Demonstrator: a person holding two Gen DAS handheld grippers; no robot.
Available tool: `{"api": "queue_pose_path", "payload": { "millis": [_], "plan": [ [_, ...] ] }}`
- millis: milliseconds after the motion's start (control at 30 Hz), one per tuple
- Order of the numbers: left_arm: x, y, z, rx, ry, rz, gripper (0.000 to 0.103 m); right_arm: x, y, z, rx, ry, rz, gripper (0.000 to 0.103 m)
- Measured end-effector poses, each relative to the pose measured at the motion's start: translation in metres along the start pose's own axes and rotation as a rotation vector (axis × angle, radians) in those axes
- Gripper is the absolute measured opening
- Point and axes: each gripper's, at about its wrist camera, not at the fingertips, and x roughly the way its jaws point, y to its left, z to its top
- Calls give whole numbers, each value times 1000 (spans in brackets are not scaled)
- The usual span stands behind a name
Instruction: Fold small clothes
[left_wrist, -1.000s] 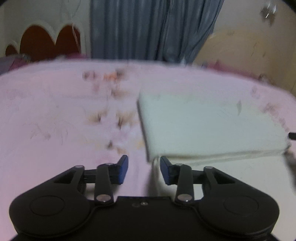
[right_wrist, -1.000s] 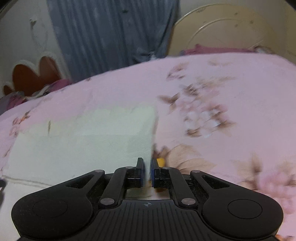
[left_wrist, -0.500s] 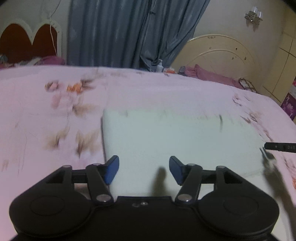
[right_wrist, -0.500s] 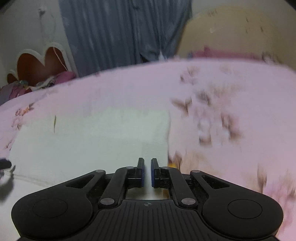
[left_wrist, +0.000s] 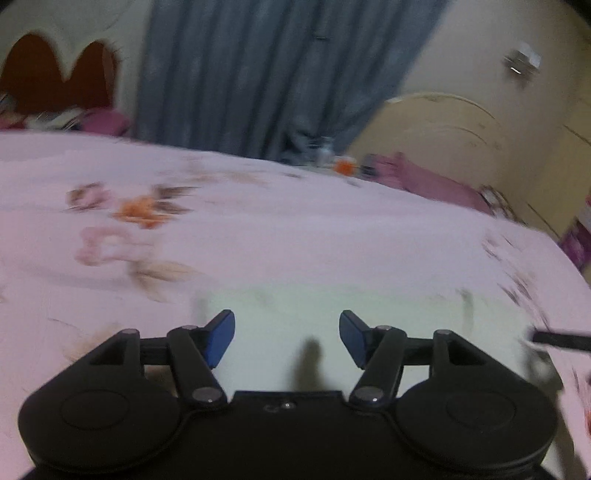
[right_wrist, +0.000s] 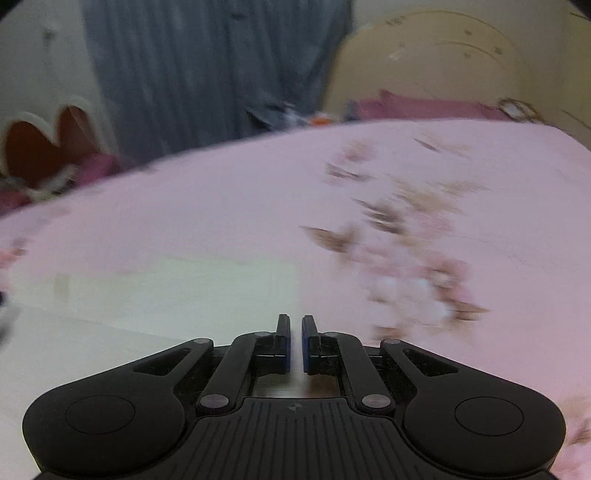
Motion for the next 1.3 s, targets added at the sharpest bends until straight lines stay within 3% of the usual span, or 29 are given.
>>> {"api": "queue_pose_path", "payload": {
  "millis": [33, 67, 100, 133, 200, 233, 267, 333, 433, 467, 500, 600, 767, 833, 900, 1000, 1067, 1233, 1300],
  "plan": [
    [0, -17, -5, 28, 3, -16, 62, 3, 19, -2, -11, 7, 55, 16],
    [2, -30, -9, 46, 4, -23, 62, 5, 37, -5, -31, 6, 98, 48],
    [3, -41, -14, 60, 3, -28, 62, 6, 54, -8, -64, -6, 126, 67],
    [4, -49, -18, 73, 6, -30, 62, 5, 71, -12, -105, -28, 153, 77],
    [8, -56, -27, 102, 22, -10, 62, 10, 99, -18, -196, -4, 201, 63],
    [9, -54, -32, 117, 30, 10, 61, 15, 108, -22, -235, 32, 199, 37],
    [7, -49, -36, 120, 35, 29, 61, 19, 110, -25, -265, 45, 185, 31],
    [-1, -29, -43, 114, 32, 52, 60, 18, 100, -29, -286, 43, 163, 31],
    [-23, -2, -53, 111, 25, 87, 61, 10, 50, -27, -202, 17, 17, 31],
    [-28, 3, -56, 102, 38, 111, 67, 8, 34, -27, -170, 20, -10, 31],
    [-32, 8, -57, 78, 55, 118, 67, 5, 24, -26, -142, 27, -8, 31],
    [-55, 12, -60, 24, -3, 99, 60, -15, 21, -21, -124, -1, 2, 31],
    [-71, -22, -64, 127, -109, 85, 60, -28, 52, -41, -208, -5, 93, 31],
    [-62, -33, -67, 181, -71, 66, 60, -23, 58, -52, -229, 16, 87, 31],
    [-44, -33, -71, 198, 51, 64, 60, -20, 57, -62, -218, 26, 27, 31],
    [-51, -33, -74, 240, 40, 63, 60, -28, 35, -64, -146, 22, -39, 31],
    [-54, -33, -74, 245, 45, 59, 60, -35, 27, -63, -130, 32, -34, 31],
    [-58, -41, -77, 255, 46, 81, 61, -34, 33, -57, -168, 52, -52, 31],
    [-62, -43, -79, 250, 42, 81, 71, -41, 33, -56, -149, 34, -35, 31]
  ]
}}
